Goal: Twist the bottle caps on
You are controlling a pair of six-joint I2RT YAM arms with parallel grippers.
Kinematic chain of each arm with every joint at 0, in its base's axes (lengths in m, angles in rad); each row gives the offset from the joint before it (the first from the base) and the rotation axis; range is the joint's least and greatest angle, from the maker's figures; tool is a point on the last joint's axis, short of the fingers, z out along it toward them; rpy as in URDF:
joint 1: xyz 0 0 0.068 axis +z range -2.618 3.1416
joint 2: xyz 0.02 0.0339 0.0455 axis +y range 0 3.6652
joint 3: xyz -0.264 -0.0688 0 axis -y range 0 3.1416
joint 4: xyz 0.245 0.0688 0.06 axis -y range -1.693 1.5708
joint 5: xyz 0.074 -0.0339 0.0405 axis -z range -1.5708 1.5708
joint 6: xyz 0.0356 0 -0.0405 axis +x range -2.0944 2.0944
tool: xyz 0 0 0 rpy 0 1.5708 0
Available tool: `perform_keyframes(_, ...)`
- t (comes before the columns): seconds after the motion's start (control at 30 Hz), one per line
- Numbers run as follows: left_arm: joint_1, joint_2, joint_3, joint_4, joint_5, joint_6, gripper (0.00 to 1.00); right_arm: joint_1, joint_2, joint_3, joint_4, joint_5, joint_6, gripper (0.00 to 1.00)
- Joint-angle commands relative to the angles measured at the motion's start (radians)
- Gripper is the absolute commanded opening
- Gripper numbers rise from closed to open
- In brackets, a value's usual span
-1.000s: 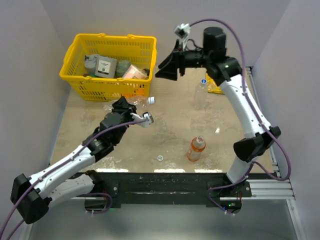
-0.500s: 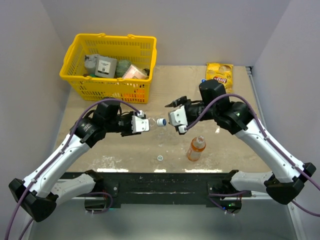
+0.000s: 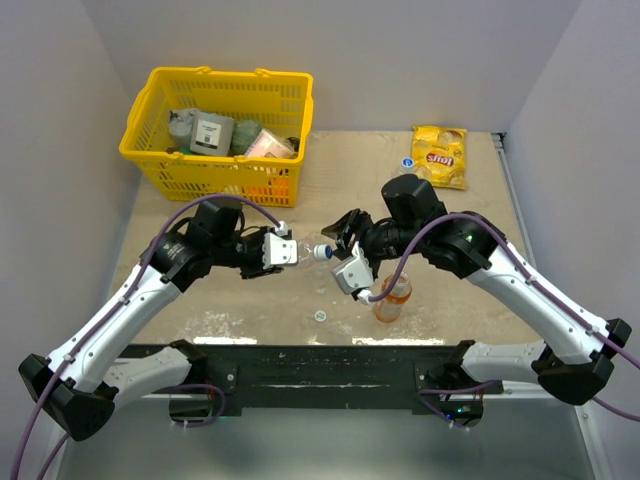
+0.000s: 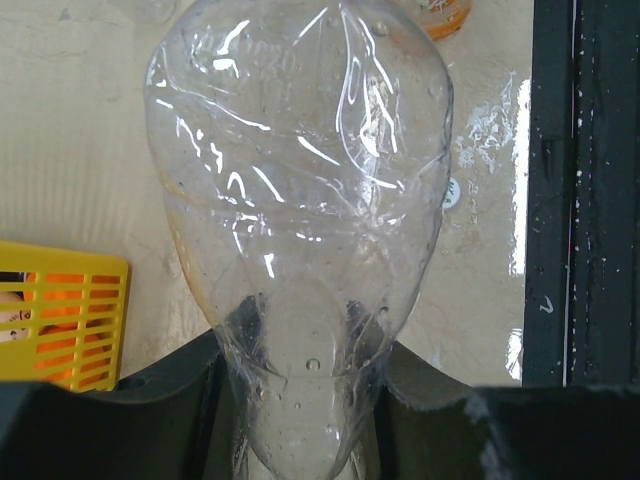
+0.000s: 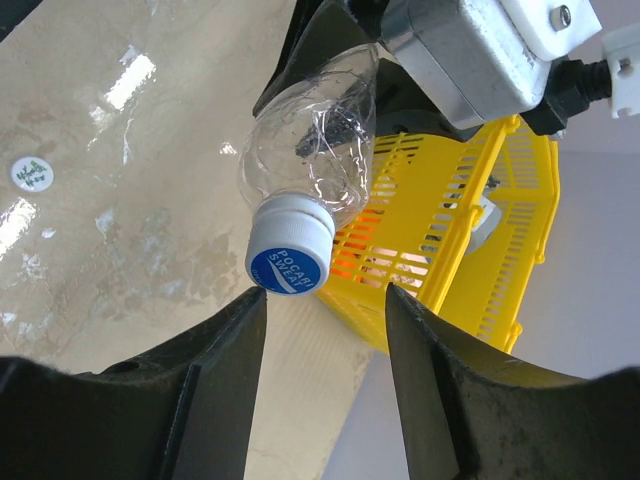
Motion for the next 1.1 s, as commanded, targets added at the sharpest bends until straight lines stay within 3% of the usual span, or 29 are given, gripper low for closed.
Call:
perform_keyframes(0.0, 0.001, -0.011, 0.036, 0.026, 0.032, -0.031, 0.00, 0.024, -0.021, -0.002, -0.018, -0.028, -0.087, 0.52)
perform_keyframes(0.37, 0.001, -0.005, 0.038, 0.033, 0.032, -0.017, 0.00, 0.050, -0.030, -0.013, -0.071, -0.034, -0.161, 0.50)
perform_keyframes(0.6, 0.001, -0.009, 0.036, 0.038, 0.039, -0.017, 0.00, 0.060, -0.024, -0.038, -0.003, -0.011, -0.126, 0.41)
perform_keyframes(0.7, 0.001, -0.008, 0.036, 0.043, 0.045, -0.019, 0.00, 0.064, -0.033, -0.056, 0.044, -0.022, -0.094, 0.32)
perform_keyframes(0.73, 0.001, -0.009, 0.038, 0.044, 0.049, -0.019, 0.00, 0.066, -0.033, -0.059, 0.073, -0.024, -0.076, 0.24)
perform_keyframes(0.77, 0.001, -0.011, 0.036, 0.052, 0.052, -0.023, 0.00, 0.069, -0.030, -0.061, 0.093, -0.024, -0.001, 0.19)
perform_keyframes(0.83, 0.001, -0.017, 0.026, 0.070, 0.049, -0.033, 0.00, 0.069, -0.002, -0.042, 0.186, -0.031, 0.152, 0.01)
perform_keyframes(0.9, 0.001, -0.028, 0.012, 0.136, 0.015, -0.077, 0.00, 0.064, 0.042, 0.038, 0.216, -0.033, 0.413, 0.00)
perform_keyframes(0.97, 0.001, -0.054, -0.043, 0.290, -0.167, -0.182, 0.00, 0.041, 0.122, 0.115, 0.207, -0.068, 0.665, 0.00)
perform_keyframes(1.07, -0.003, -0.078, -0.112, 0.459, -0.435, -0.177, 0.00, 0.006, 0.185, 0.198, 0.247, -0.142, 0.968, 0.00)
